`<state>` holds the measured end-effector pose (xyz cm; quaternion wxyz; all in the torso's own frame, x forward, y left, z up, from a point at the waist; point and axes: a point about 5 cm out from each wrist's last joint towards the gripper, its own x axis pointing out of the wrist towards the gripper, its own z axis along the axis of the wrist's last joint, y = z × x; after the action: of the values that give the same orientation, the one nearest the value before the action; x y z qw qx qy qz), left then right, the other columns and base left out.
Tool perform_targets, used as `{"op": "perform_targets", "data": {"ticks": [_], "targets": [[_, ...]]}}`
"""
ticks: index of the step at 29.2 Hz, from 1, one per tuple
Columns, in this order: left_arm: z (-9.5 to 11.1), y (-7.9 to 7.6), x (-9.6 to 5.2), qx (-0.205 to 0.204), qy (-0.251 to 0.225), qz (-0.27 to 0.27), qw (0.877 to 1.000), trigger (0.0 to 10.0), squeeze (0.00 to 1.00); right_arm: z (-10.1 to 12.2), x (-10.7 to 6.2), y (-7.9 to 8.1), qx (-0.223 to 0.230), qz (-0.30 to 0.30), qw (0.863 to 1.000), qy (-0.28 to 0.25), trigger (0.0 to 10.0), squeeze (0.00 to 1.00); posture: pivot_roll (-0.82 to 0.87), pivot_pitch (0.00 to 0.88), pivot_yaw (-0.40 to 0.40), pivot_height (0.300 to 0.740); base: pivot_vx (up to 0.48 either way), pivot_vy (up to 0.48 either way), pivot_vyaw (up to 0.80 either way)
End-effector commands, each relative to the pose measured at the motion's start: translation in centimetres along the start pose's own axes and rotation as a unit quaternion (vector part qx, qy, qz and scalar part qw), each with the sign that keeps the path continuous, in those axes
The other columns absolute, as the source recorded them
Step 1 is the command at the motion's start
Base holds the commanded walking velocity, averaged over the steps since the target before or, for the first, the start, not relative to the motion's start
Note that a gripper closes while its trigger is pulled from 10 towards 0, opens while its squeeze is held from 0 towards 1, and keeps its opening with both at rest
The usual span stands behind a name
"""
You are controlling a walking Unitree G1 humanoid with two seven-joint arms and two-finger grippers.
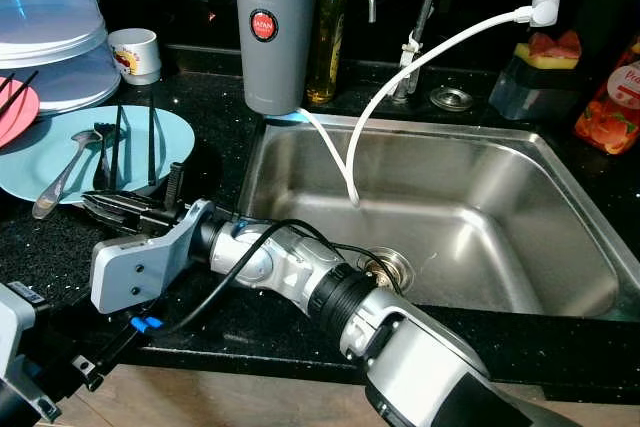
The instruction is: Kitchen organization
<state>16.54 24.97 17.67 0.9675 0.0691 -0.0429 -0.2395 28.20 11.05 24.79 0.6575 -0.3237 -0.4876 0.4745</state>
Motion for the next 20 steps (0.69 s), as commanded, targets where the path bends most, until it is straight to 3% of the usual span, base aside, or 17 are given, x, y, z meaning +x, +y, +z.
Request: {"op": "perform_targets", "data": {"ticks": [1,20], "targets": [[-0.7,-0.4,0.0,-0.003,0.03,-0.012,0.999,10.0,0.0,0.8,0.7,0.7,0.025,-0.001,1.0,-0.013,10.0,0.0,0.12,0.098,-0.025,0.74,0.0,0.0,0.0],[-0.8,-0.7,0.1,0.002,0.035,-0.021,0.999,10.0,0.0,-0.2,-1.4,2.2,0.052,0.011,0.999,0.003,10.0,0.0,0.11,0.084,-0.021,0.74,0.0,0.0,0.0]]}}
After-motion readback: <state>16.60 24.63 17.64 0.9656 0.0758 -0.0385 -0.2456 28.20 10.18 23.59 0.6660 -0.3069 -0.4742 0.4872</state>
